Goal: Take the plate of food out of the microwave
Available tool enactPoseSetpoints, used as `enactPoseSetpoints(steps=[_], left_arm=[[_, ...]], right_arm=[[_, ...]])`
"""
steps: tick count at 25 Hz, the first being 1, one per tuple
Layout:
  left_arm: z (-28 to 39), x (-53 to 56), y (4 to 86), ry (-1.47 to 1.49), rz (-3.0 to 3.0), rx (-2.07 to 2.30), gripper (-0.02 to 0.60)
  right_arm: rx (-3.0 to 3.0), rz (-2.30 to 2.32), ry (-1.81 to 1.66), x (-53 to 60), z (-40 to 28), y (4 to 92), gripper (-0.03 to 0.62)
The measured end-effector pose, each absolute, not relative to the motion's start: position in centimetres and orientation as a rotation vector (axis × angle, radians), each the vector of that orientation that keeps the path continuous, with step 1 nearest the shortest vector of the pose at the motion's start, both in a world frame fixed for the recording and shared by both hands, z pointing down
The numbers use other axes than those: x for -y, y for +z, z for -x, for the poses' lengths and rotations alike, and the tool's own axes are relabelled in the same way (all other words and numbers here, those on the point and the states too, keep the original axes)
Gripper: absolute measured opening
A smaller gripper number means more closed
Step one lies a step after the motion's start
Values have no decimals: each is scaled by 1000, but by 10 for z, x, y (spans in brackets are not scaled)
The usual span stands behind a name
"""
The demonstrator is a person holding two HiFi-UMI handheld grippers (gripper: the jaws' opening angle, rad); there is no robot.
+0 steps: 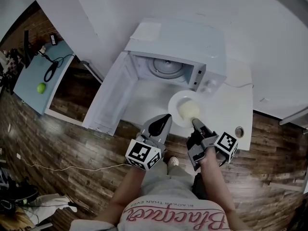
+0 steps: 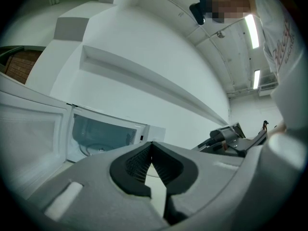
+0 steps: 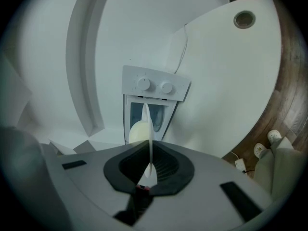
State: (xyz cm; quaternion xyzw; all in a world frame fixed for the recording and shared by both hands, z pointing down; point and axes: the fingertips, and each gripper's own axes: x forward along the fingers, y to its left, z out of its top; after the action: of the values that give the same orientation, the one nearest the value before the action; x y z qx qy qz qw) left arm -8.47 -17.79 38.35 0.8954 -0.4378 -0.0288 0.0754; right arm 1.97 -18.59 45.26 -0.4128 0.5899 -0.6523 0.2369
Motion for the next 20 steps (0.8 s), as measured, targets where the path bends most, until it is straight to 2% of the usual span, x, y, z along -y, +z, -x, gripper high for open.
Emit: enactPoseSetpoints(steps=[20], left_arm=[[109, 193, 335, -134, -2828, 1246, 5]], right_arm=[[-1572, 1142, -1737, 197, -4, 408, 20]])
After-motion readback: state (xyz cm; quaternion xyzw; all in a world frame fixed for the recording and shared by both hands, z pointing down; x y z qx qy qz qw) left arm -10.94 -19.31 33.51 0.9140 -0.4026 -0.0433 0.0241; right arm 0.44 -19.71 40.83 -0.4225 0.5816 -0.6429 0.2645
